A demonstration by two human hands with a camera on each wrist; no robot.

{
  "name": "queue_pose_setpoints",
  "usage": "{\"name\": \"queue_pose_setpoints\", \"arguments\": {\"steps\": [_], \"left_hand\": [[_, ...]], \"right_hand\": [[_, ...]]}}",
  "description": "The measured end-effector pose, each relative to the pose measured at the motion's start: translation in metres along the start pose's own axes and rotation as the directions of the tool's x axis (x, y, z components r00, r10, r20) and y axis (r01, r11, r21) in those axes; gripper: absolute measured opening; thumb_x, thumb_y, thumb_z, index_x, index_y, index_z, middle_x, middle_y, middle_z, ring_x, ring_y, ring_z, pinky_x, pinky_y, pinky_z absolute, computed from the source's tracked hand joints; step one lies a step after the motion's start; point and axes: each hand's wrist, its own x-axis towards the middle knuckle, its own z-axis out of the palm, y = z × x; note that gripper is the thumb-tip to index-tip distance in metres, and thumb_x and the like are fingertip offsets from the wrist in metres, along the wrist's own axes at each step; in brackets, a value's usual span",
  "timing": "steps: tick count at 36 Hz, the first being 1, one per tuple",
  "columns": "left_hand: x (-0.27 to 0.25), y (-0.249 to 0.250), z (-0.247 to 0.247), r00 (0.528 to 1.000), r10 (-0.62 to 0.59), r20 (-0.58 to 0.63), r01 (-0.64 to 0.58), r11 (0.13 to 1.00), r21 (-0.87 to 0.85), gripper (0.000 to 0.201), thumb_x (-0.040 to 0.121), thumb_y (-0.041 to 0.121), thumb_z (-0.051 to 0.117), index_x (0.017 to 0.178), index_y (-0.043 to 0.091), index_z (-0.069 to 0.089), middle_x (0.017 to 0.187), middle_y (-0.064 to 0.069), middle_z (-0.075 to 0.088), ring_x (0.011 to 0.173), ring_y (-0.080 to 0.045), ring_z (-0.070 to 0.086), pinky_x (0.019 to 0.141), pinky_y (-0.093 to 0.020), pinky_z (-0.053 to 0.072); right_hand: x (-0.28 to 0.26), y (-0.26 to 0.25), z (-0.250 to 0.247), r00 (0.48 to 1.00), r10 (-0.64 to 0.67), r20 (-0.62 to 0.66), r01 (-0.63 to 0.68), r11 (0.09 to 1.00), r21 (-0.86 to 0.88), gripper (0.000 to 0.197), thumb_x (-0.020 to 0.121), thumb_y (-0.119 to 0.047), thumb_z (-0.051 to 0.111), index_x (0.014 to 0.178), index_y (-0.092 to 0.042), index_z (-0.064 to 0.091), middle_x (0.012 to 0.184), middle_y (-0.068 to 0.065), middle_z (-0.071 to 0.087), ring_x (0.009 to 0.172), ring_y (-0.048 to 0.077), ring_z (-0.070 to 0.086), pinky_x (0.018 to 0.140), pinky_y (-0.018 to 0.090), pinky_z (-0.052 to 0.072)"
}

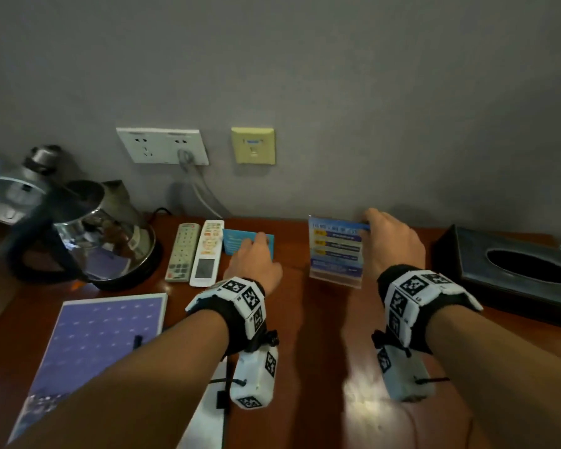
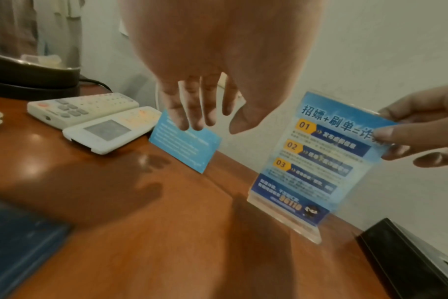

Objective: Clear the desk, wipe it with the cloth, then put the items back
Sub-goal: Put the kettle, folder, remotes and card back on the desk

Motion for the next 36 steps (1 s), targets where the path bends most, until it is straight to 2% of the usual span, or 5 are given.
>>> {"name": "queue_pose_setpoints", "arguments": {"steps": [9,14,22,28,36], "left_hand": [[0.053,-0.028,-0.010,0.970,0.162,-0.181,-0.121,0.968,0.222,0.055,0.087,0.022,0.066,0.136,0.022,0.041,0.129,-0.004,0.046,0.120,-0.024,0.043,0.098,-0.036,0.042],[0.073,-0.036,-0.006,0.961,0.233,-0.150,-0.163,0.912,0.376,0.066,0.086,0.024,0.068,0.143,0.027,0.036,0.134,-0.001,0.045,0.124,-0.023,0.039,0.101,-0.036,0.034],[0.088,-0.036,0.004,0.966,0.238,-0.104,-0.160,0.861,0.483,0.034,0.090,0.022,0.062,0.122,0.030,0.055,0.122,0.003,0.056,0.117,-0.021,0.047,0.100,-0.038,0.032],[0.099,-0.039,0.010,0.965,0.234,-0.121,-0.140,0.843,0.519,0.027,0.092,0.021,0.058,0.117,0.030,0.057,0.118,0.003,0.057,0.114,-0.022,0.048,0.096,-0.038,0.035],[0.117,-0.033,0.014,0.960,0.242,-0.143,-0.130,0.834,0.537,0.032,0.090,0.022,0.061,0.120,0.030,0.057,0.120,0.001,0.058,0.114,-0.023,0.048,0.094,-0.039,0.036]], "right_hand": [[0.049,-0.040,0.030,1.000,-0.001,0.019,0.001,1.000,0.024,0.004,0.097,-0.016,0.050,0.100,-0.014,0.052,0.102,0.007,0.062,0.088,0.034,0.060,0.072,0.040,0.045],[0.067,-0.041,0.043,1.000,0.002,0.026,-0.002,1.000,0.001,0.012,0.096,-0.012,0.050,0.106,-0.017,0.054,0.102,0.004,0.062,0.088,0.032,0.060,0.078,0.039,0.042],[0.081,-0.034,0.050,1.000,0.017,0.005,-0.018,0.999,0.028,0.017,0.093,-0.008,0.052,0.106,-0.018,0.054,0.104,0.005,0.060,0.090,0.032,0.060,0.078,0.039,0.043],[0.088,-0.034,0.054,1.000,0.003,-0.005,-0.002,0.999,0.052,0.019,0.090,-0.006,0.057,0.104,-0.016,0.049,0.101,0.007,0.055,0.085,0.034,0.058,0.066,0.037,0.037],[0.085,-0.027,0.058,0.999,0.006,0.035,-0.009,0.994,0.107,0.028,0.087,-0.002,0.057,0.109,-0.016,0.049,0.103,0.006,0.057,0.092,0.035,0.057,0.074,0.039,0.037]]}}
